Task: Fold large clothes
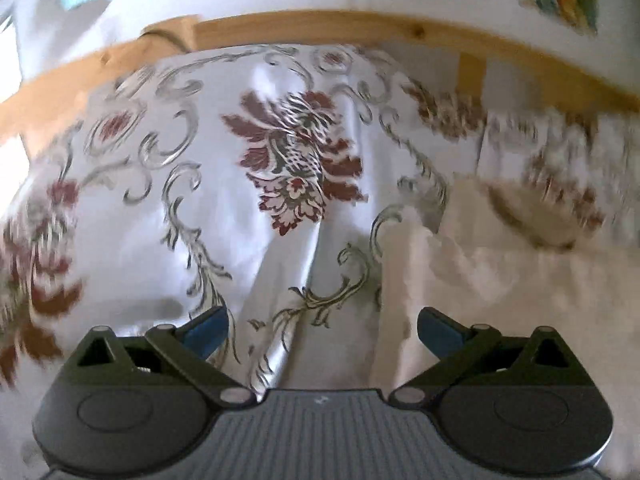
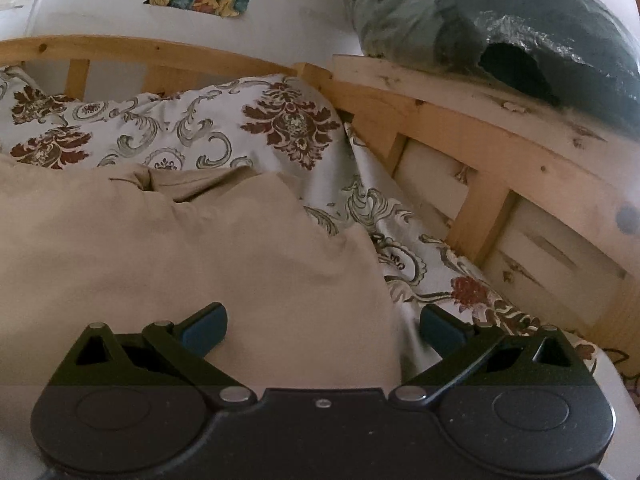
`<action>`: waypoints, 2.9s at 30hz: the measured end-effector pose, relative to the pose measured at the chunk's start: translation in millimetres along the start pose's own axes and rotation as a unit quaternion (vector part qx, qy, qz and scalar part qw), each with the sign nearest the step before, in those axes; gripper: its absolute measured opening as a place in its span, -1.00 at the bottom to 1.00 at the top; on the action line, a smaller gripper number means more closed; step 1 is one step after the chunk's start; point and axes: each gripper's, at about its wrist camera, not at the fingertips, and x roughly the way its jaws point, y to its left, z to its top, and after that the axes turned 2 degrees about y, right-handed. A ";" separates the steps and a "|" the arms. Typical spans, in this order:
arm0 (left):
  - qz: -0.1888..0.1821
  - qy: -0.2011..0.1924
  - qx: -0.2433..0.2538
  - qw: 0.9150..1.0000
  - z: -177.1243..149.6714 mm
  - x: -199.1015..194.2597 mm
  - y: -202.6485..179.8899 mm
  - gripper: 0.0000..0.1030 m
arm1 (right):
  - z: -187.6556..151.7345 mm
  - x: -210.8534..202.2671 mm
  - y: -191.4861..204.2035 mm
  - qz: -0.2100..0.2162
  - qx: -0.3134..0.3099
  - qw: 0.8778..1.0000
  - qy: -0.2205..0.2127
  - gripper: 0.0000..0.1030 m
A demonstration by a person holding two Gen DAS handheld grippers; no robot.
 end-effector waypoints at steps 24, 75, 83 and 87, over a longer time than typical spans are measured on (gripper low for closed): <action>-0.137 -0.050 0.137 0.980 -54.7 26.6 -155.0 1.00 | 10.5 -10.4 90.2 0.119 -0.036 0.991 -0.055 0.99; -0.181 0.065 -0.112 0.975 -110.7 -23.4 -37.6 0.99 | -2.9 -36.6 55.3 0.134 0.075 0.985 0.075 0.99; -0.177 0.060 -0.152 0.971 -100.3 -9.0 -12.7 0.99 | -6.9 -33.7 25.2 0.135 0.189 0.967 0.107 0.99; -0.178 0.062 -0.152 0.970 -99.9 -4.6 -11.5 0.99 | -16.5 -51.0 -6.4 0.159 0.324 0.923 0.136 0.99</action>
